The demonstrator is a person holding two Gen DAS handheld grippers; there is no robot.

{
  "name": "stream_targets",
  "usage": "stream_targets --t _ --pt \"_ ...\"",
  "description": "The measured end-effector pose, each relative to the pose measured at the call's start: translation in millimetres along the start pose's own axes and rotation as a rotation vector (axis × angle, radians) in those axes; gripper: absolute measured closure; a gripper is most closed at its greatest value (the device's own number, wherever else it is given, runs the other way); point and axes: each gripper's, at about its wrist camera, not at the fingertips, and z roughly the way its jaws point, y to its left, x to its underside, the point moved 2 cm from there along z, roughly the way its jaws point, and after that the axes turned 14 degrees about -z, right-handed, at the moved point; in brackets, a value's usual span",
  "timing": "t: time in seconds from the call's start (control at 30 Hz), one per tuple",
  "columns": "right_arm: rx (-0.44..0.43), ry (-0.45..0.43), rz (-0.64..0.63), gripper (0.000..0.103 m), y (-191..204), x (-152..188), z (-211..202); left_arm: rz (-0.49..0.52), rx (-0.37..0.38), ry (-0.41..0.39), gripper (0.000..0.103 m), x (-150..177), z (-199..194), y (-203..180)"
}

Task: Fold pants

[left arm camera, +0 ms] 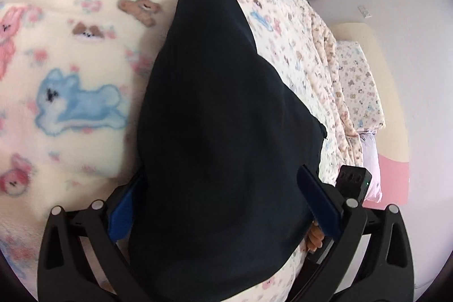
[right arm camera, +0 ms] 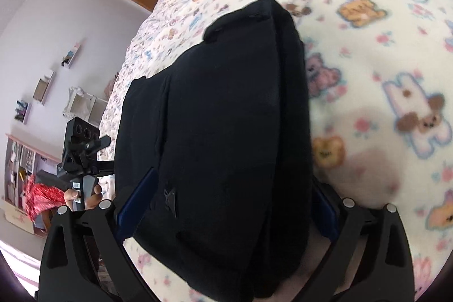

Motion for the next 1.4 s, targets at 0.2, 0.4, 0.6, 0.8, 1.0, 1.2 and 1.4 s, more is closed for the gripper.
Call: stream_targets --t 0.2,0.4,0.6,0.8,1.0,1.2,1.4 --pt "-0.114 -0.065 0.103 0.033 -15.8 1.9 -10.4 0.026 -0.06 -0.031 0.02 5.0 3.8 -11.0" --pt "-0.108 -0.057 0.113 0.047 -19.3 -0.5 -3.4 0.0 -0.076 -0.049 0.046 0.6 -4.9 -0.1" --pt "-0.087 -0.067 0.07 0.054 -10.7 -1.5 -1.1 0.072 -0.135 -0.074 0.062 9.0 0.1 -16.9" --pt "-0.162 -0.104 0.128 0.07 -9.4 -4.2 -4.6 0.12 -0.125 -0.11 0.077 13.9 -6.3 -25.6" --pt "-0.217 -0.157 0.117 0.072 3.2 -11.1 -14.7 0.15 -0.079 -0.151 0.078 21.6 -18.3 -40.5" --pt "-0.272 -0.201 0.141 0.072 5.7 -16.3 -20.9 0.191 -0.042 -0.171 0.079 30.3 -29.0 -60.0" --pt "-0.32 -0.267 0.155 0.072 -3.6 -22.8 -44.0 0.204 -0.001 -0.173 0.079 34.4 -32.1 -74.6"
